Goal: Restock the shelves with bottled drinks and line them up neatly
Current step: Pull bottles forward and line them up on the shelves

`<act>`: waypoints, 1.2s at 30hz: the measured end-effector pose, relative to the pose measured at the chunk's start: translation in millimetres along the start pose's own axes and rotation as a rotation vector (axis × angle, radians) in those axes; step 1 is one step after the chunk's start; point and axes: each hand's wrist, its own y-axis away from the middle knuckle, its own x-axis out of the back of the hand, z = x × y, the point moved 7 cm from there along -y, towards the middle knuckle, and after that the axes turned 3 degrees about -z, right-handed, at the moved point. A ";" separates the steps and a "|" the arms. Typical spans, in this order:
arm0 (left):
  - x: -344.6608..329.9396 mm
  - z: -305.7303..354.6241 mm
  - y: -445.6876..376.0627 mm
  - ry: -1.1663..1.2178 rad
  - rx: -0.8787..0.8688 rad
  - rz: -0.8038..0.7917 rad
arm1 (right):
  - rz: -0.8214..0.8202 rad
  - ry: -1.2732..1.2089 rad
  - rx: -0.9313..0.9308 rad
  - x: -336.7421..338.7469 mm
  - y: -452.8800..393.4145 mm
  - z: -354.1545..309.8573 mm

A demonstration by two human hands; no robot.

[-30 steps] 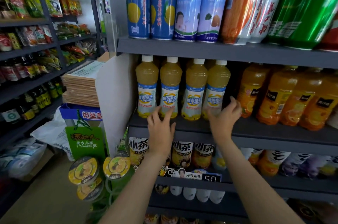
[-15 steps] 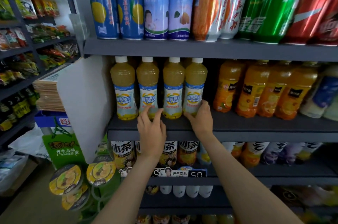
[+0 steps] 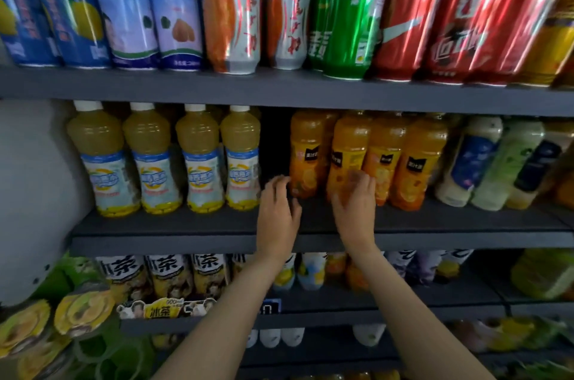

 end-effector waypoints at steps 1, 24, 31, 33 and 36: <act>-10.5 2.2 -6.9 0.023 0.076 -0.025 | -0.011 0.017 0.009 5.3 -3.8 7.7; -16.9 -7.7 -21.1 0.024 0.467 -0.202 | -0.155 0.336 -0.079 -9.3 -8.6 38.5; 0.9 -13.9 -18.4 0.055 0.421 -0.289 | -0.158 0.167 -0.221 -12.2 -14.1 36.2; 2.8 -13.7 -18.6 0.047 0.417 -0.299 | -0.151 0.135 -0.252 -12.9 -18.3 37.0; 5.0 -13.3 -17.7 0.026 0.408 -0.292 | -0.182 0.077 -0.217 -15.8 -22.2 38.8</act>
